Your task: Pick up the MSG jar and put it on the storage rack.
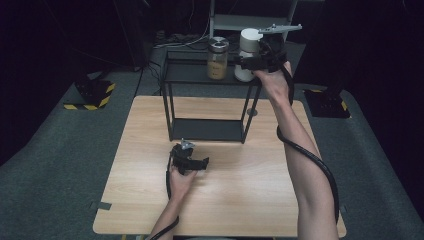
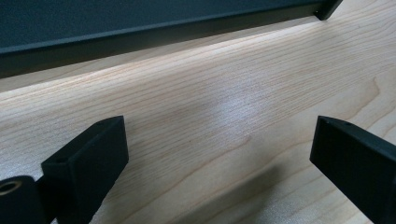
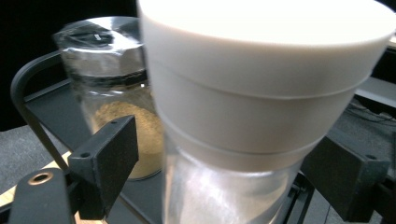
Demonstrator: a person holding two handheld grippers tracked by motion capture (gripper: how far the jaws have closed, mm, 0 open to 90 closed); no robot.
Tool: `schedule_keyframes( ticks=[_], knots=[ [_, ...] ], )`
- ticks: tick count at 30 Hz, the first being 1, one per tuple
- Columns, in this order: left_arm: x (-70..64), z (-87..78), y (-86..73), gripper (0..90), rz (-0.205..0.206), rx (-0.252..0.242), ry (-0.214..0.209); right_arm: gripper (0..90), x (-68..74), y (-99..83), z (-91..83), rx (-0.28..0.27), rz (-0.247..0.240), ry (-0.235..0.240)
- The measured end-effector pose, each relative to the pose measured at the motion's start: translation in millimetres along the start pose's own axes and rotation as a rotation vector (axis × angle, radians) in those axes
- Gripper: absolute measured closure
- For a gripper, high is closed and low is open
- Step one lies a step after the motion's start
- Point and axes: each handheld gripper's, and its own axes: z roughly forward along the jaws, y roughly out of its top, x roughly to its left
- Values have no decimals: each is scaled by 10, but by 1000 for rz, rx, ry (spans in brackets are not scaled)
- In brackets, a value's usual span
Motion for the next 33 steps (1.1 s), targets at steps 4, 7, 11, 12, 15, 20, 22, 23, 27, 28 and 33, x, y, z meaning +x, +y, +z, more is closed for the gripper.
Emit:
schedule_keyframes(
  ticks=[4,7,11,12,15,20,22,23,27,28,33],
  knots=[
    [2,-2,-2,42,-6,-1,-2,140,20,-26,-46,-1,4,-8],
    [0,-2,-1,42,-1,0,1,141,19,-55,-89,-3,2,-11],
    [22,-10,-20,40,-15,-11,-6,141,-9,-126,-159,-10,-6,-9],
    [28,-9,-20,39,-18,-11,-9,142,-20,-145,-175,-10,-5,-7],
    [22,-8,-15,38,-13,-8,-7,143,-61,-211,-219,-15,0,-1],
    [27,-6,-12,37,-18,-6,-11,146,-160,-347,-301,-32,22,34],
    [38,-10,-15,37,-19,-8,-12,146,-174,-372,-318,-36,22,39],
    [47,-12,-23,37,-28,-12,-14,148,-193,-420,-358,-39,21,43],
    [47,-10,-21,36,-30,-11,-14,150,-226,-504,-415,-45,22,50],
    [45,-9,-21,36,-31,-11,-14,150,-242,-545,-437,-44,22,51],
    [47,-10,-21,36,-30,-11,-14,158,-323,-728,-520,-52,27,68]
  ],
)
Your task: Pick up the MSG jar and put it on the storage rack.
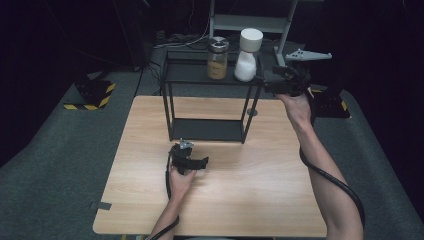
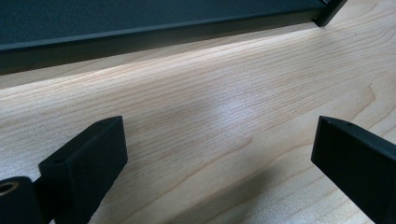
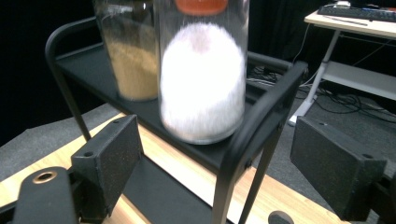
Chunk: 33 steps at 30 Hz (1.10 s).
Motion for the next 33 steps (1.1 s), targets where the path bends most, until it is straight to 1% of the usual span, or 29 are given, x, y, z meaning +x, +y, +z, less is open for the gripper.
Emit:
schedule_keyframes(
  ticks=[5,6,9,10,13,14,15,17,21,23,24,25,26,28,30,31,33],
  knots=[
    [-9,2,3,35,6,1,4,160,-58,-186,-90,-11,5,6],
    [-9,2,3,35,6,1,4,160,-58,-186,-90,-11,5,6],
    [-16,3,8,36,11,4,8,158,-88,-316,-132,-13,5,2],
    [-20,5,9,35,14,4,9,156,-108,-390,-144,-8,10,8],
    [-20,5,8,35,13,4,9,154,-131,-534,-144,0,10,12],
    [-20,5,8,35,13,4,9,154,-131,-534,-144,0,10,12],
    [-19,4,9,35,13,4,9,153,-140,-629,-134,11,17,13],
    [-18,4,9,35,13,4,8,154,-146,-728,-125,17,20,12],
    [-12,3,8,35,12,4,6,158,-120,-930,-133,9,24,-1],
    [-13,4,9,34,12,4,6,159,-104,-1011,-141,3,29,-4],
    [-13,4,9,34,12,4,6,159,-104,-1011,-141,3,29,-4],
    [-8,3,6,34,11,3,4,161,-79,-1092,-142,3,24,-12],
    [-8,3,6,34,11,3,4,161,-79,-1092,-142,3,24,-12],
    [-5,3,5,34,10,2,2,161,-57,-1186,-124,13,22,-22],
    [-4,3,3,34,6,1,1,161,-58,-1249,-112,14,32,-24],
    [-4,3,3,33,6,1,1,161,-58,-1249,-112,14,32,-24],
    [0,2,2,33,4,1,-1,161,-48,-1306,-98,18,33,-28]
  ],
)
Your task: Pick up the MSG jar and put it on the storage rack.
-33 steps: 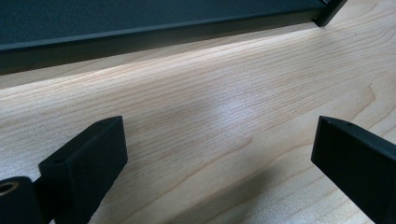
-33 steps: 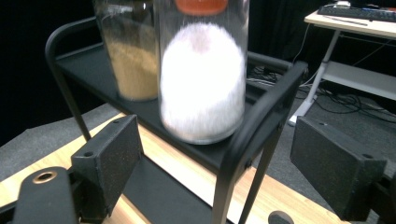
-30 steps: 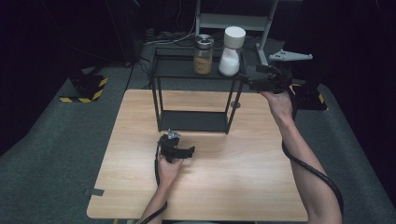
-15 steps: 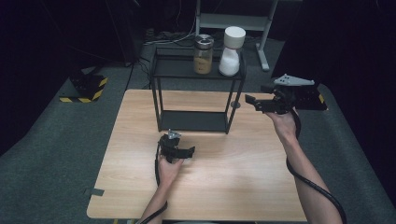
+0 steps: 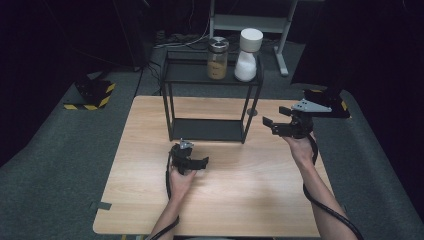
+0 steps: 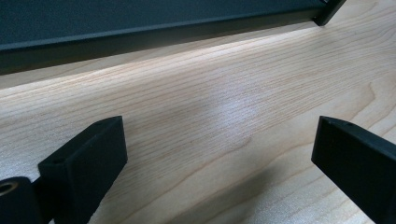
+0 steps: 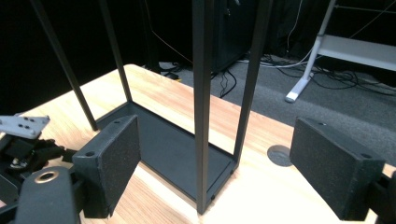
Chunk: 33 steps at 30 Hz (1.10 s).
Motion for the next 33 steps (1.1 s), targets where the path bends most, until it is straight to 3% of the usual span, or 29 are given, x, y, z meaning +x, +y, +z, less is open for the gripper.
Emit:
schedule_keyframes(
  ticks=[14,33],
  knots=[
    [8,0,0,28,-1,0,-5,156,65,-400,146,73,16,-22],
    [45,-7,-18,24,-13,-10,-20,155,192,-1069,412,166,75,-66]
  ],
)
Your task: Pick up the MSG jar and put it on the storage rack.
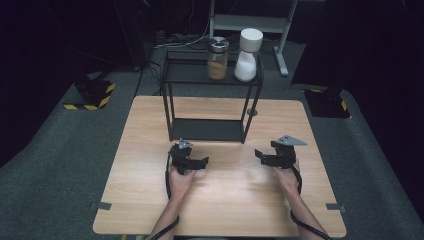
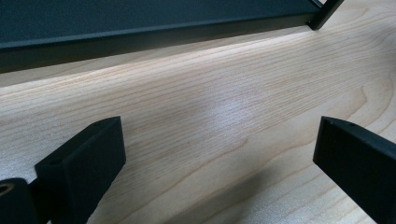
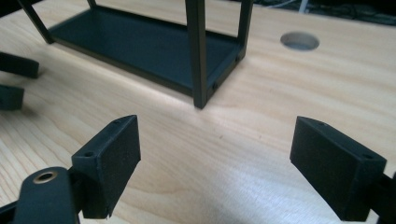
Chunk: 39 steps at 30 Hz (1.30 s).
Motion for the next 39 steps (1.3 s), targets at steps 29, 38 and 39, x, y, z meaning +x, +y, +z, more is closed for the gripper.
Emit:
schedule_keyframes(
  ticks=[29,38,39],
  knots=[
    [-5,3,8,24,4,5,1,149,8,-199,193,120,8,-22],
    [-22,4,8,27,4,6,6,148,13,-120,237,169,3,-20],
    [-22,4,7,26,4,6,6,148,10,-121,235,169,5,-20]
  ],
)
